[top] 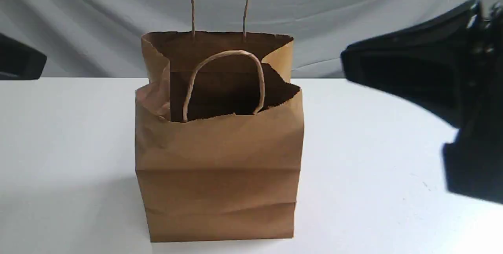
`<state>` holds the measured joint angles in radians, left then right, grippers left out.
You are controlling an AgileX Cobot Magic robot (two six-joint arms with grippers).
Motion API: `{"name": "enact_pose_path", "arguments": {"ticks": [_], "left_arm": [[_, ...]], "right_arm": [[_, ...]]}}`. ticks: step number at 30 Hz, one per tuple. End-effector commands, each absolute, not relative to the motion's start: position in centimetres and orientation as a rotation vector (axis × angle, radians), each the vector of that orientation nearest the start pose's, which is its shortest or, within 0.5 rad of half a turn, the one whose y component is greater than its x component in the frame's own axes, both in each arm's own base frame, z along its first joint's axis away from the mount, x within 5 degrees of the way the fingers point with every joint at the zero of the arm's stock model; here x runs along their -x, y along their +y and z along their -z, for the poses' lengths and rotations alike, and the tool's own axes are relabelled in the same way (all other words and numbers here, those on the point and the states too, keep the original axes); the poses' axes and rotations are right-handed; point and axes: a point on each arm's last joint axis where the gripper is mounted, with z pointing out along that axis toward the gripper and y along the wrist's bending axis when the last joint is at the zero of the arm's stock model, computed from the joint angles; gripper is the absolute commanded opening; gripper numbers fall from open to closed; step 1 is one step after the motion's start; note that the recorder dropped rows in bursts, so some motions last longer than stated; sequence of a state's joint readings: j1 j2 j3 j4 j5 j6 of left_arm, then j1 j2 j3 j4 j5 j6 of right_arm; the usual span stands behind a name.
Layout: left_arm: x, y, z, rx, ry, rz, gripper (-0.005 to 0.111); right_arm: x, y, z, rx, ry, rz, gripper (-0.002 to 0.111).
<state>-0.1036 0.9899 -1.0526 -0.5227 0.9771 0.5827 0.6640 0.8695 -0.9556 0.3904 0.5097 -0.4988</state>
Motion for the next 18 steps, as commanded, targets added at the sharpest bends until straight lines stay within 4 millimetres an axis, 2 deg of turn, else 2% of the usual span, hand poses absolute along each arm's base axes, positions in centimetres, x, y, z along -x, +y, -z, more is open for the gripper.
{"name": "enact_pose_path", "arguments": {"ticks": [1,4,9,14,18], "left_arm": [[-15.3,-5.4,-36.7,-0.542,2.111,0.431,0.000],[-13.0,-5.2,-34.6,-0.452,2.049,0.473,0.000],[-9.8,-4.7,-32.6,-0.388,1.872,0.451,0.000],[-7.3,-4.0,-30.8,-0.324,1.748,0.415,0.000],[-6.3,-3.4,-30.4,-0.279,1.663,0.372,0.000]], "right_arm": [[-11.9,10.9,-41.1,0.791,1.568,-0.495,0.000],[-11.2,9.7,-40.8,0.695,1.455,-0.463,0.000],[-10.6,8.1,-37.6,0.557,1.341,-0.420,0.000],[-10.4,7.2,-33.7,0.481,1.330,-0.394,0.000],[-10.4,7.1,-32.7,0.447,1.376,-0.423,0.000]]}}
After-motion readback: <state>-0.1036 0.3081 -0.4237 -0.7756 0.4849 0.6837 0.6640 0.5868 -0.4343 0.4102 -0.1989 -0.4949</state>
